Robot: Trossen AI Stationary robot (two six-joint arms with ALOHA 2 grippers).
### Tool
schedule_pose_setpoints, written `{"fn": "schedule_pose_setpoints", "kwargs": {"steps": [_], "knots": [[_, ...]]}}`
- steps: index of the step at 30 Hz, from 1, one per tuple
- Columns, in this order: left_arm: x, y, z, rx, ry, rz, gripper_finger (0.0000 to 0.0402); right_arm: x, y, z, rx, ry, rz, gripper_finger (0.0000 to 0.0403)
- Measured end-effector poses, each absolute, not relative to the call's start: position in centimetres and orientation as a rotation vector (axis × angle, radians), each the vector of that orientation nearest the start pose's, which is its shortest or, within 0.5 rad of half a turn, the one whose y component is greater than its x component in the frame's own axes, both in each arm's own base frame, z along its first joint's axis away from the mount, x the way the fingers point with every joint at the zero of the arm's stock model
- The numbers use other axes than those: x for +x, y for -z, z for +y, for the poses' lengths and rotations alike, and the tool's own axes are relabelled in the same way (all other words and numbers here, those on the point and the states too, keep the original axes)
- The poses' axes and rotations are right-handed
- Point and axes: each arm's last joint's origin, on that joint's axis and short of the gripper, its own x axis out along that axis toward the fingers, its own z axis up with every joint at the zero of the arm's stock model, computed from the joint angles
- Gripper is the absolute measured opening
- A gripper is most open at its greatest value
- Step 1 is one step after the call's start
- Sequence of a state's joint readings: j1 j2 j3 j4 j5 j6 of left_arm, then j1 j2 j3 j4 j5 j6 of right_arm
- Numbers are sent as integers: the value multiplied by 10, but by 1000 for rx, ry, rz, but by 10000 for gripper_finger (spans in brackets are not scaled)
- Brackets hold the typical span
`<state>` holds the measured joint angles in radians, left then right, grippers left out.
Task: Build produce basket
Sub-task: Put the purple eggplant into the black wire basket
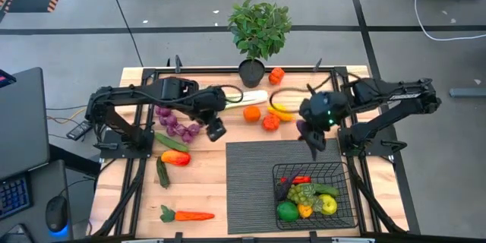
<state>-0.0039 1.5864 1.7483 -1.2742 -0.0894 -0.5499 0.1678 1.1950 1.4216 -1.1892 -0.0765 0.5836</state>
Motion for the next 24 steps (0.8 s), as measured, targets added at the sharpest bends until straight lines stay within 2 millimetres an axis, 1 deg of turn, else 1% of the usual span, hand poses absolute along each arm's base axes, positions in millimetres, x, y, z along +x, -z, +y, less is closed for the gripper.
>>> {"fn": "schedule_pose_setpoints", "kwargs": {"steps": [4,6,8,12,15,20,24], "knots": [[286,-363,-4,-405,-417,1245,234,199,-376,48,494,47,1054,160],[283,-355,-11,-363,-399,1303,235,199,-373,54,506,42,1069,163],[279,-349,-20,-321,-351,1333,235,199,-367,61,523,39,1095,164],[269,-336,-37,-303,-265,1373,232,195,-356,74,583,35,1168,164],[262,-325,-47,-297,-231,1365,234,193,-348,86,632,33,1195,164],[244,-302,-57,-305,-226,1385,235,190,-334,104,714,46,1233,164],[229,-287,-58,-369,-266,1423,232,186,-323,115,751,84,1287,164]]}}
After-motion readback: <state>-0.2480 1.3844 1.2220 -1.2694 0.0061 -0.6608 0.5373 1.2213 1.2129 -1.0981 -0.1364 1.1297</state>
